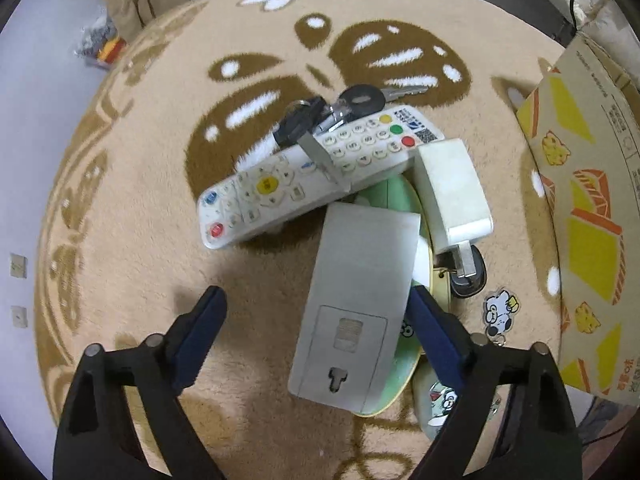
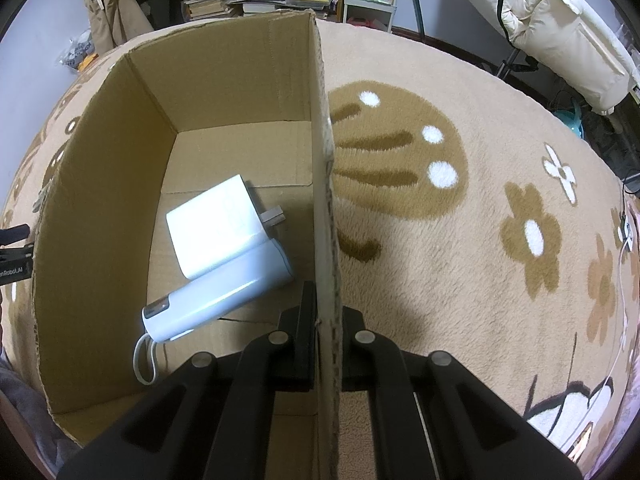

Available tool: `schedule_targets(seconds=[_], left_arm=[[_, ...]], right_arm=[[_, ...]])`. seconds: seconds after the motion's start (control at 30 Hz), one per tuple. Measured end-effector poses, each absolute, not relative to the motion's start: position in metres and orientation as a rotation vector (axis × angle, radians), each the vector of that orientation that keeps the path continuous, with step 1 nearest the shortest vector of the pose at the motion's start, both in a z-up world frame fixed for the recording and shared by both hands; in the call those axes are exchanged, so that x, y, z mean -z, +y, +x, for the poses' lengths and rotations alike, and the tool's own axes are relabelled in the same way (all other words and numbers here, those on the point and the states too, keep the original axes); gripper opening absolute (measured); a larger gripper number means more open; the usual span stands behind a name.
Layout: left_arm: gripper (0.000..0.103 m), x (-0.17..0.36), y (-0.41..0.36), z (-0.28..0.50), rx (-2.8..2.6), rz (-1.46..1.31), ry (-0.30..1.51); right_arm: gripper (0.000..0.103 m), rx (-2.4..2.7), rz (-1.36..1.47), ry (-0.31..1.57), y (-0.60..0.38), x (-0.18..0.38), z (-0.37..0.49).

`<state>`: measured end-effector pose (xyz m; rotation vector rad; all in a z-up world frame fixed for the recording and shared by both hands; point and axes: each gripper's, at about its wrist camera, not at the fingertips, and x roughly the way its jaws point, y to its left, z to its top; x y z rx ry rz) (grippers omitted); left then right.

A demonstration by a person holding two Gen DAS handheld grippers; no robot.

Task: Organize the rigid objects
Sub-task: 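Move the left tool back to the pile toward the white router, then grasp the flat white router with the left tool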

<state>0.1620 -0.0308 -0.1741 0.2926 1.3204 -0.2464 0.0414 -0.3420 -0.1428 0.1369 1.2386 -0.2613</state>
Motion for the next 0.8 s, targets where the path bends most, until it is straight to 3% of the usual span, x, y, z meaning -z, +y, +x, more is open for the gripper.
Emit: schedule_targets(seconds=[0.07,0.13,0.2,0.27,0.47,0.6,0.8], left_arm=[[0.084,0.176,-0.029,0.164,0.252,0.262,1.332],[0.075,0.177,-0.028,0.165,0.274,0.223,1.344],[0.059,0.177,-0.026,0.166,0.305,0.172,1.369],[0.054,0.178,-0.026,0.166,0.312,0.158,1.384],[0.056,0.179,-0.025,0.165,0.305,0.191,1.377],[0.049,0.181,-0.018,0.168,0.305,0.131,1.429],[0.048,0.172,-0.006,0.172,0.173,0.208,1.402]], right_arm=[[0.006,0.261,0.139,1.238,-0.341,0.143,0.041],[0.006,0.261,0.142,1.238,-0.341,0.143,0.041],[0.006,0.261,0.140,1.238,-0.342,0.143,0.041],[0.006,0.261,0.140,1.238,-0.342,0.143,0.041],[0.006,0.261,0.140,1.238,-0.342,0.143,0.041],[0.006,0.260,0.140,1.238,-0.343,0.143,0.041],[0.006,0.263,0.149,1.239,-0.344,0.144,0.041]])
